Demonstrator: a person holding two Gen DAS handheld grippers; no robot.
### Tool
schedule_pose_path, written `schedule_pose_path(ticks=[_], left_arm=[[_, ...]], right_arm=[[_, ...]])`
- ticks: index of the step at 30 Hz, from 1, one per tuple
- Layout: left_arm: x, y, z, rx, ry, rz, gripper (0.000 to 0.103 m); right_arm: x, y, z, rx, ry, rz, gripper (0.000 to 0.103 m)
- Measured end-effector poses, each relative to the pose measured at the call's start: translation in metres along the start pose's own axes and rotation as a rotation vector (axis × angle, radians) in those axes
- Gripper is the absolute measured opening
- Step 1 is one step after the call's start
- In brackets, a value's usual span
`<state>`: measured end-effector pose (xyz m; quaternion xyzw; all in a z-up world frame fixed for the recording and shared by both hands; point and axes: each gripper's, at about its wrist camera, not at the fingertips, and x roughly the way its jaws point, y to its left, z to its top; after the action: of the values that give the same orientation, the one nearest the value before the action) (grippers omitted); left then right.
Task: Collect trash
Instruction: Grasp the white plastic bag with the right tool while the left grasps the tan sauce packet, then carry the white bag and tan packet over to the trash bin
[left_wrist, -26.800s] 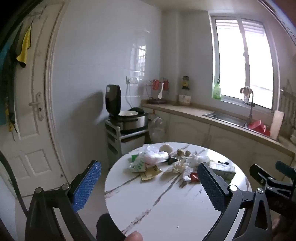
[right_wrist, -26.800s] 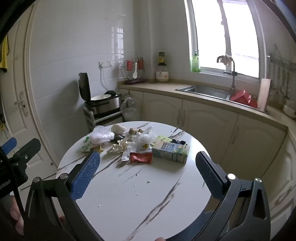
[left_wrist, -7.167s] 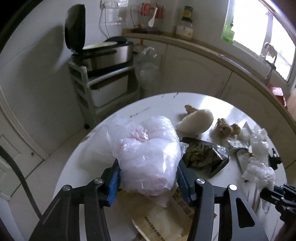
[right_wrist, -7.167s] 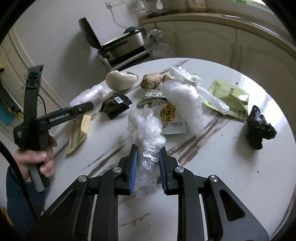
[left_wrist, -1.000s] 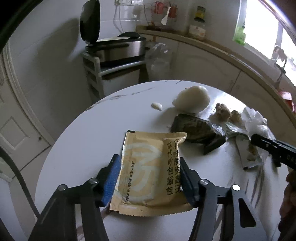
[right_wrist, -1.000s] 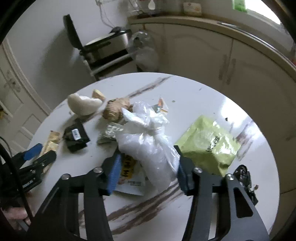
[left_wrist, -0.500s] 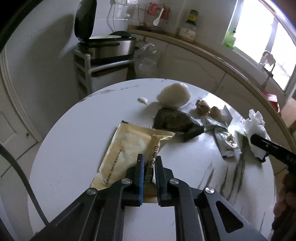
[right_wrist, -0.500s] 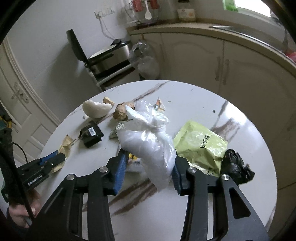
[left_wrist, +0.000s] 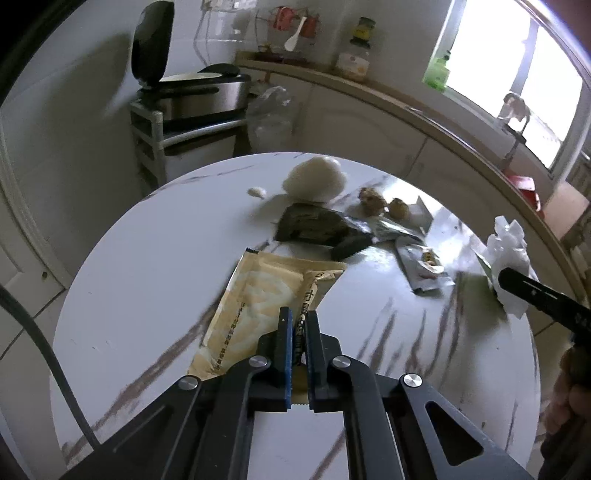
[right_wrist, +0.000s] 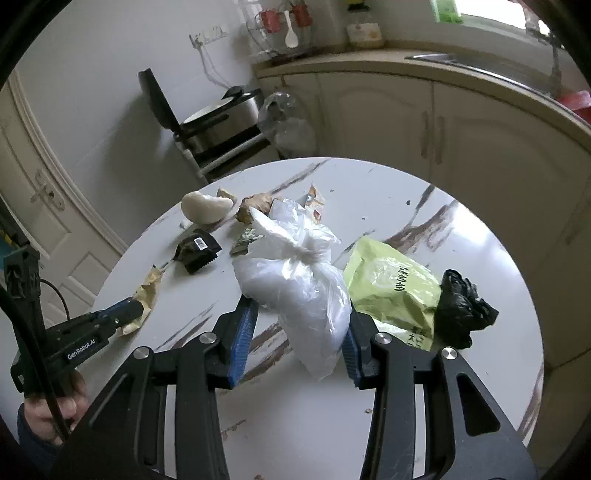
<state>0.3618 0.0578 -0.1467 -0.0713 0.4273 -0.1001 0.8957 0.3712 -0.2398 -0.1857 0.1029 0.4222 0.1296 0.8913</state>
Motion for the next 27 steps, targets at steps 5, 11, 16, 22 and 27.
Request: schedule_pose_path(ticks=[5, 11, 16, 22, 27], left_arm=[[-0.017, -0.023, -0.003, 0.043, -0.030, -0.014, 0.001], [-0.019, -0.042, -0.013, 0.073, -0.008, -0.031, 0.000], [-0.006, -0.048, -0.016, 0.087, 0.036, 0.027, 0.017], [0.008, -0.053, -0.016, 0.116, 0.028, 0.082, 0.057], [0.016, -0.058, -0.017, 0.146, 0.045, 0.014, 0.001]], right_arm=[[-0.012, -0.003, -0.006, 0.006, -0.016, -0.002, 0.039], [-0.026, -0.015, -0.013, 0.029, -0.034, -0.011, 0.038], [-0.036, -0.024, -0.021, 0.047, -0.039, -0.019, 0.038], [-0.039, -0.028, -0.027, 0.056, -0.037, -0.019, 0.038], [-0.039, -0.028, -0.027, 0.055, -0.037, -0.014, 0.038]])
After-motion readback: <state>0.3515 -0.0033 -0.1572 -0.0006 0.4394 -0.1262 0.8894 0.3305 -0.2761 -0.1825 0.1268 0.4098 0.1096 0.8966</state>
